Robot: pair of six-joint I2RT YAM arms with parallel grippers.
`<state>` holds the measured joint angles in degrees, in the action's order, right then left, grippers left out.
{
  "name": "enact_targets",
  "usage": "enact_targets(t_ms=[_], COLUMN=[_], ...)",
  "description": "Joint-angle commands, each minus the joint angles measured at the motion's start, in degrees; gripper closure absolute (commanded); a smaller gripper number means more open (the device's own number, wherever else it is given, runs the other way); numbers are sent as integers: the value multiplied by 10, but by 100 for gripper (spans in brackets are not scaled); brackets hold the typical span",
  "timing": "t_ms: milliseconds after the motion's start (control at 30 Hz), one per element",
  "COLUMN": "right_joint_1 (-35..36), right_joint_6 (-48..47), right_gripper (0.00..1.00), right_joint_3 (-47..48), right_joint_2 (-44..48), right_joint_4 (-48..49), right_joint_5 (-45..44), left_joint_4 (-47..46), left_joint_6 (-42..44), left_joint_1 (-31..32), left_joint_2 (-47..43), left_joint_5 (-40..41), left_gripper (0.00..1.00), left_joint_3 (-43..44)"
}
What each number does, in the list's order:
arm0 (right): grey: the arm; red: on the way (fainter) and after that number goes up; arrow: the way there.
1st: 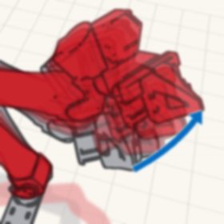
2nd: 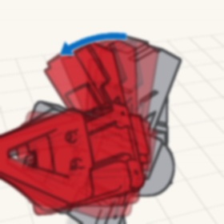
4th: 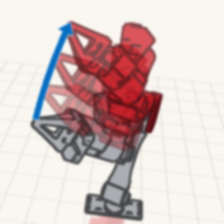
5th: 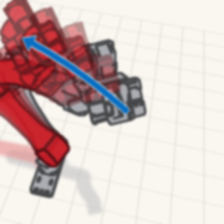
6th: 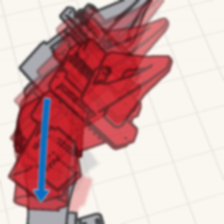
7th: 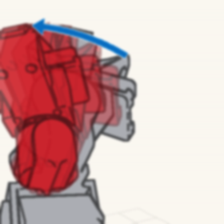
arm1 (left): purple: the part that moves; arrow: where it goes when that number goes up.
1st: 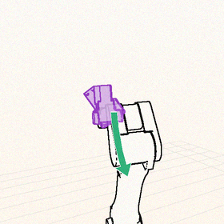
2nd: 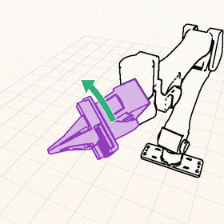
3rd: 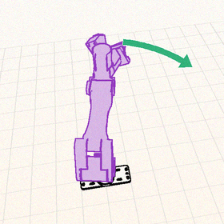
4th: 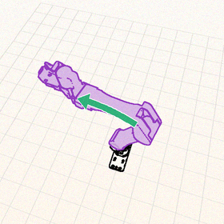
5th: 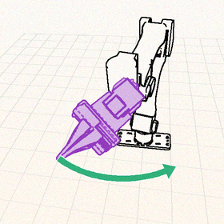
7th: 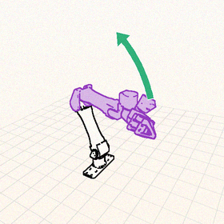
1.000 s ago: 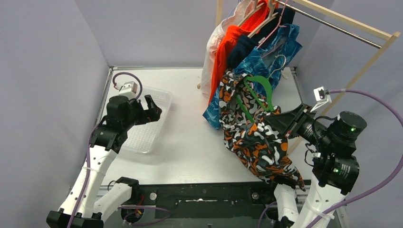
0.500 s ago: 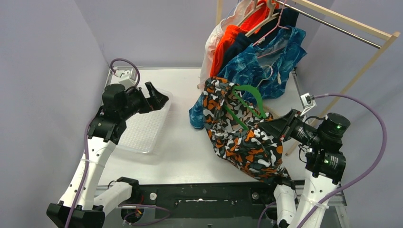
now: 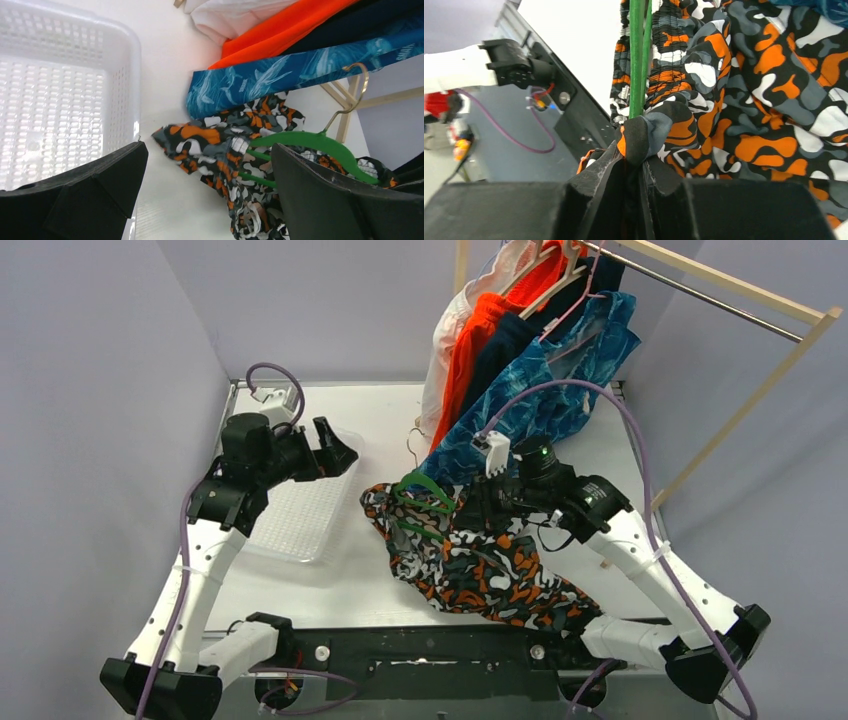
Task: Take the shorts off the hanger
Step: Pick up the hanger from the clothes rod.
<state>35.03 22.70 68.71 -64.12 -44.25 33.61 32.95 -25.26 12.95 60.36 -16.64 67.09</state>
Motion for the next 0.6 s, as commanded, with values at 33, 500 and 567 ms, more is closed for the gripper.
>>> enact_targets(t_ms=[33,500,567], right_joint_1=[61,100,99], right_joint_6=[-23,-106,-105], right_gripper=[100,100,100], right_joint_3=[-5,153,102], right_joint_2=[53,45,56], right_joint_4=[109,116,119], right_joint_5=[-149,-76,-102], left_joint_4=[-1,23,18], left_joint_6=[-17,-59,-62], left_joint_1=[-6,-7,-7], left_joint_2=[-72,-140,-146], left_joint_5=[56,37,40], left_gripper=[3,4,4], left_joint_3=[-58,-18,-17])
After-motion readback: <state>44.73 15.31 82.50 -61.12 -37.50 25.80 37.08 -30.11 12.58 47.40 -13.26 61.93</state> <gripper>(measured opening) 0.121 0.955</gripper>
